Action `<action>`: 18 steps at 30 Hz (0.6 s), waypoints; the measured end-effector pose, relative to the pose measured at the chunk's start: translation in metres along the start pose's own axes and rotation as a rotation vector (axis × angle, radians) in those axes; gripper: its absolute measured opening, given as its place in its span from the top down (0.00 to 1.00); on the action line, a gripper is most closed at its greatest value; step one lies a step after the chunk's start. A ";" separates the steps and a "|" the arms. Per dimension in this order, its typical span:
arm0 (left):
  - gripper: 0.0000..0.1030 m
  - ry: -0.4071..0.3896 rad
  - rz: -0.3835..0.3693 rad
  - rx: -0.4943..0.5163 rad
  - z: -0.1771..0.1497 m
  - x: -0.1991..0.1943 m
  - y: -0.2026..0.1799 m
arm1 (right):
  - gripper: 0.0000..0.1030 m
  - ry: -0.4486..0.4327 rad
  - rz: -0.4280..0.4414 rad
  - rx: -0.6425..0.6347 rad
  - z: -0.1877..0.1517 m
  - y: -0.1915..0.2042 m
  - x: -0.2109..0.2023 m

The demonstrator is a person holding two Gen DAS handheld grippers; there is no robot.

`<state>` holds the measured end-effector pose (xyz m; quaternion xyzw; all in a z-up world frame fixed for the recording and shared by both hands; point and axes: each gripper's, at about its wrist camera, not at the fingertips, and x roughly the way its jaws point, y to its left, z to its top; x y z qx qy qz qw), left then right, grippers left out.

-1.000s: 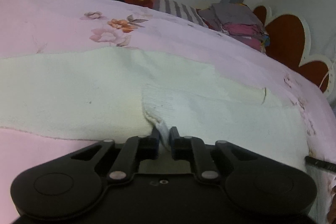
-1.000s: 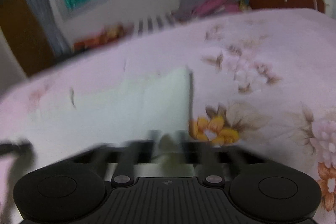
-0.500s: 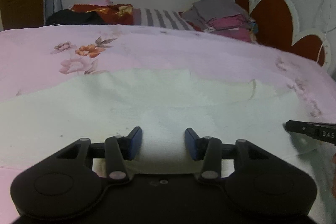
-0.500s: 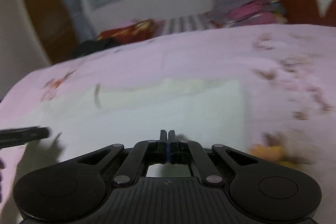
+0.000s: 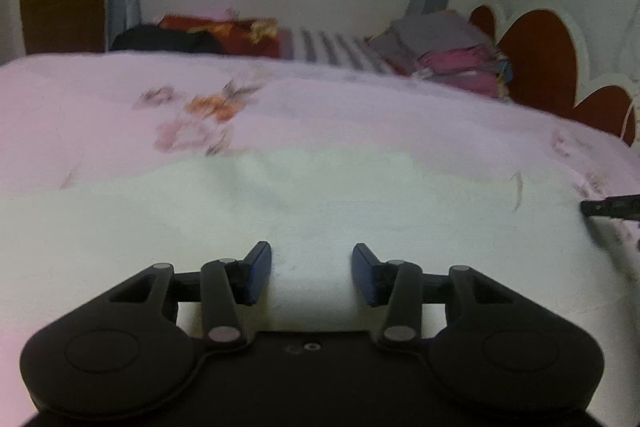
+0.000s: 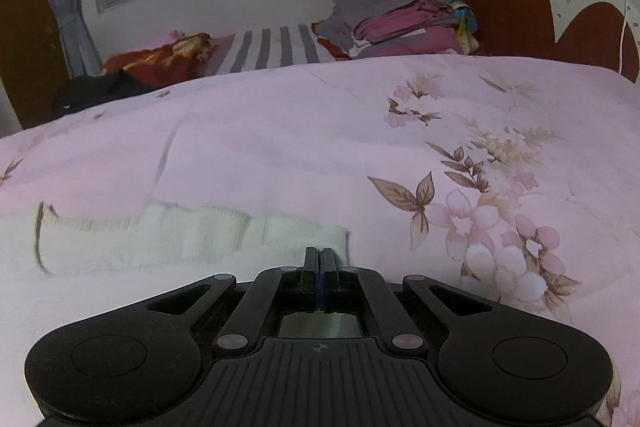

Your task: Fold small clothes

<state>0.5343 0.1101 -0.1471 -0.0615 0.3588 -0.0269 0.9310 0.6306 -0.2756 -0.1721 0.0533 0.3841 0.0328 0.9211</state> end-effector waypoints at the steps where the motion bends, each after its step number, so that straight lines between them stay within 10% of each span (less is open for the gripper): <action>1: 0.58 -0.006 -0.016 0.007 0.002 0.001 -0.003 | 1.00 -0.002 0.003 0.004 -0.001 0.000 -0.002; 14: 0.52 0.120 -0.059 0.093 -0.013 0.005 -0.025 | 1.00 0.091 0.023 -0.034 -0.029 0.009 -0.032; 18: 0.52 0.039 -0.035 0.114 -0.018 -0.018 -0.033 | 1.00 0.042 0.023 -0.017 -0.043 0.011 -0.069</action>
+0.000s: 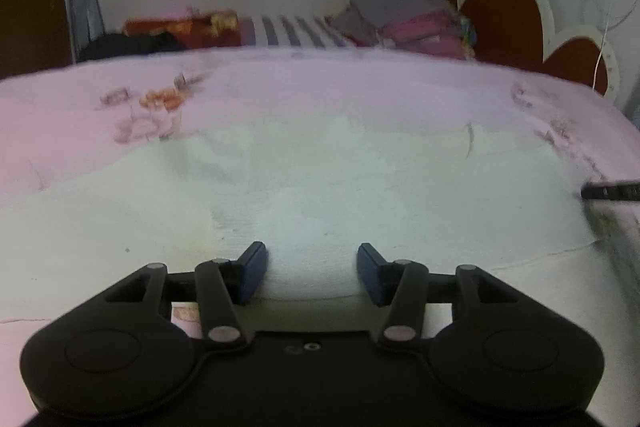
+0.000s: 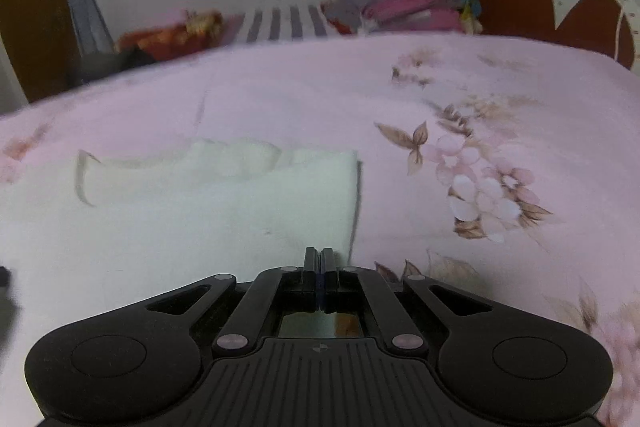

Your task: Fold small clothes

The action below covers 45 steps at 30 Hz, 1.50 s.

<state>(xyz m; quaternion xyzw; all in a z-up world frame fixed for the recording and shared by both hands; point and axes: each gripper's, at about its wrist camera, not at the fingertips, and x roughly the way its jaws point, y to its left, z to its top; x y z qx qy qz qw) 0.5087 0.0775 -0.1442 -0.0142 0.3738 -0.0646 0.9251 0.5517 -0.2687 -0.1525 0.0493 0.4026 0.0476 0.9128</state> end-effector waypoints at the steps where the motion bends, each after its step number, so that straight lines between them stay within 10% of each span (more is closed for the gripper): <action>1: 0.51 -0.011 -0.013 -0.019 -0.003 -0.003 -0.001 | 1.00 -0.010 0.006 0.002 -0.005 0.001 -0.009; 15: 0.33 0.007 -0.016 -0.098 -0.022 -0.011 0.009 | 1.00 0.057 0.003 0.012 -0.038 0.011 -0.022; 26: 0.20 -0.065 0.198 -0.361 -0.059 -0.063 0.118 | 1.00 -0.003 0.040 0.068 -0.043 0.023 -0.049; 29: 0.31 -0.086 0.238 -0.488 -0.070 -0.080 0.163 | 0.94 0.001 0.041 0.053 -0.044 0.034 -0.044; 32: 0.37 -0.122 0.277 -0.621 -0.081 -0.096 0.209 | 0.25 -0.048 0.023 0.046 -0.045 0.043 -0.045; 41: 0.54 -0.286 0.276 -1.001 -0.101 -0.114 0.319 | 0.40 -0.062 0.055 0.084 -0.034 0.057 -0.041; 45: 0.78 -0.340 0.267 -1.101 -0.106 -0.106 0.345 | 0.45 -0.049 0.039 0.106 -0.030 0.056 -0.037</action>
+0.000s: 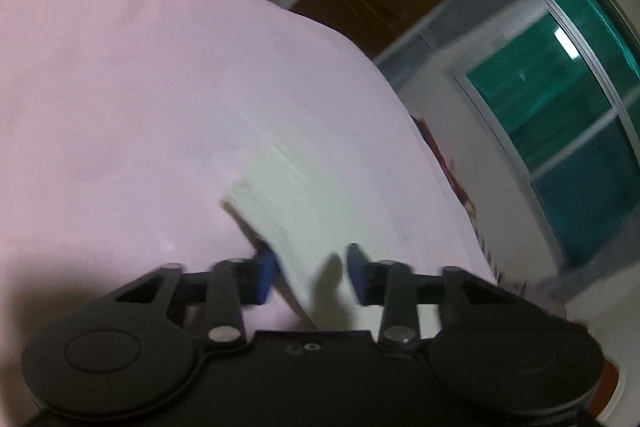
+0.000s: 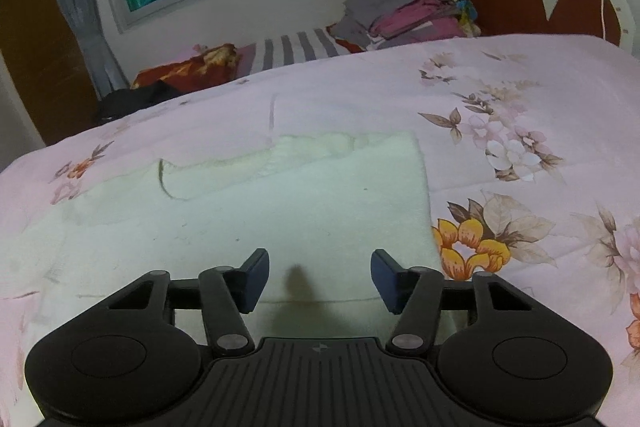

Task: Fold small clothes
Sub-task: 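Grasp the other sleeve cuff with the left gripper, then fold the held sleeve over the sweater body with the left gripper and release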

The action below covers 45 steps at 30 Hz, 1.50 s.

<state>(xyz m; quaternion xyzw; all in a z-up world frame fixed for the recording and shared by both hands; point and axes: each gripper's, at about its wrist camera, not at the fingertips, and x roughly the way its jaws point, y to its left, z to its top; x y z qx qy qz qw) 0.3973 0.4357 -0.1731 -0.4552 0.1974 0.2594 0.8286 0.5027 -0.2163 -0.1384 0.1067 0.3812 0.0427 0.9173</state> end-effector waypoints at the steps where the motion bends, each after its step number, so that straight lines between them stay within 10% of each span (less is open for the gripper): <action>1: 0.89 -0.001 0.006 -0.021 0.004 0.004 0.002 | 0.45 0.005 -0.007 0.005 0.001 -0.001 0.002; 7: 0.97 -0.086 -0.096 0.022 0.017 -0.007 -0.017 | 0.45 0.005 -0.014 0.009 0.002 -0.004 0.002; 11: 0.97 0.013 0.066 0.082 0.020 0.022 -0.028 | 0.45 0.010 -0.017 0.019 0.002 -0.011 0.004; 19: 0.97 0.020 -0.077 0.240 -0.005 0.020 -0.097 | 0.45 -0.009 -0.023 0.056 0.004 -0.025 -0.001; 34: 0.97 0.330 -0.376 0.735 -0.224 0.034 -0.309 | 0.45 -0.049 0.002 0.141 0.011 -0.057 -0.019; 45: 0.97 0.474 -0.441 0.929 -0.359 0.012 -0.331 | 0.45 -0.064 0.004 0.210 0.013 -0.093 -0.037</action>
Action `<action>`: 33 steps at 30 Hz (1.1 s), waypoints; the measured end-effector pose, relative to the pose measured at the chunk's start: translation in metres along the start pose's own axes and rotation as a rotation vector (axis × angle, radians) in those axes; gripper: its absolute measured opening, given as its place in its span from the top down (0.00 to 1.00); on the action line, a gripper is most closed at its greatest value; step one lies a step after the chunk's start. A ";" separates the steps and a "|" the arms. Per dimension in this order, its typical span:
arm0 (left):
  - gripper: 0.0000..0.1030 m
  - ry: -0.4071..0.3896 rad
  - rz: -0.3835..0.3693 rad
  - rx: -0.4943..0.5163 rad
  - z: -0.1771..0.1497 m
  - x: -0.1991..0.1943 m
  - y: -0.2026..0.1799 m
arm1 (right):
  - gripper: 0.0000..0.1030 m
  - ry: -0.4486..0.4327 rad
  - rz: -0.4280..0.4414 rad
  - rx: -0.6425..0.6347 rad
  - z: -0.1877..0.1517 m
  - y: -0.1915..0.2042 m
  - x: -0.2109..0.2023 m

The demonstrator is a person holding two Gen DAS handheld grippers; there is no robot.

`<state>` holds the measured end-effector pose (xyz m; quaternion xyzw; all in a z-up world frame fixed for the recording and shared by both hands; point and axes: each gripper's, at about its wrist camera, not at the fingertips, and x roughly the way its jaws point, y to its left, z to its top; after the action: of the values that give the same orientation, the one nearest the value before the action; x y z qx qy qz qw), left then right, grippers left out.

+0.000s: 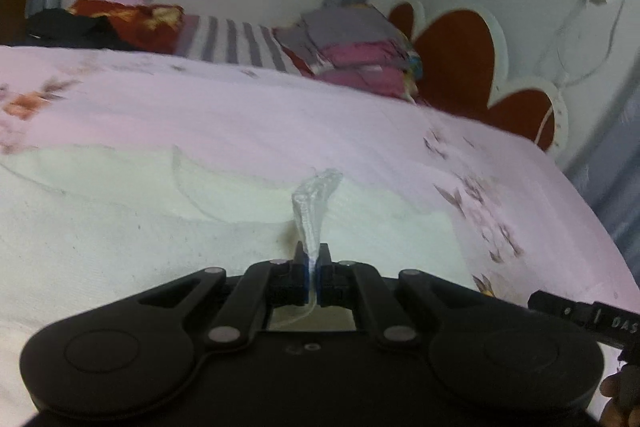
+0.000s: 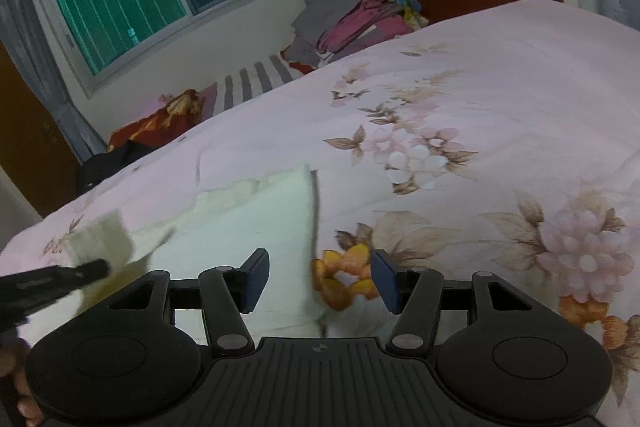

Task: Fold small clothes
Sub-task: 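Fold the held sleeve over the sweater body with the left gripper and release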

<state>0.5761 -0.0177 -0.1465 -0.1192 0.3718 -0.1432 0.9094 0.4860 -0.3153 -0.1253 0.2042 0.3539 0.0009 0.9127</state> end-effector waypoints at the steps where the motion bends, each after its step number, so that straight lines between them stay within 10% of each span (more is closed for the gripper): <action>1: 0.97 0.014 -0.003 0.004 -0.005 0.002 -0.007 | 0.45 0.001 0.000 0.005 0.001 -0.004 -0.001; 5: 0.93 0.083 -0.030 0.011 -0.032 0.001 -0.025 | 0.45 0.007 -0.003 0.010 0.003 -0.017 -0.008; 10: 0.32 0.052 -0.097 0.015 -0.040 -0.013 -0.030 | 0.44 0.008 0.020 -0.005 0.007 -0.020 -0.014; 12: 0.24 -0.012 -0.036 0.074 -0.041 -0.037 -0.031 | 0.44 0.016 0.040 -0.016 0.009 -0.014 -0.012; 22: 0.31 -0.106 0.335 -0.098 -0.067 -0.142 0.101 | 0.43 0.107 0.146 -0.083 0.001 0.049 0.031; 33: 0.44 -0.047 0.364 -0.148 -0.060 -0.134 0.148 | 0.35 0.177 0.149 -0.096 -0.014 0.081 0.072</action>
<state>0.4681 0.1599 -0.1500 -0.1201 0.3755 0.0540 0.9174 0.5425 -0.2252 -0.1504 0.1853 0.4162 0.1036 0.8841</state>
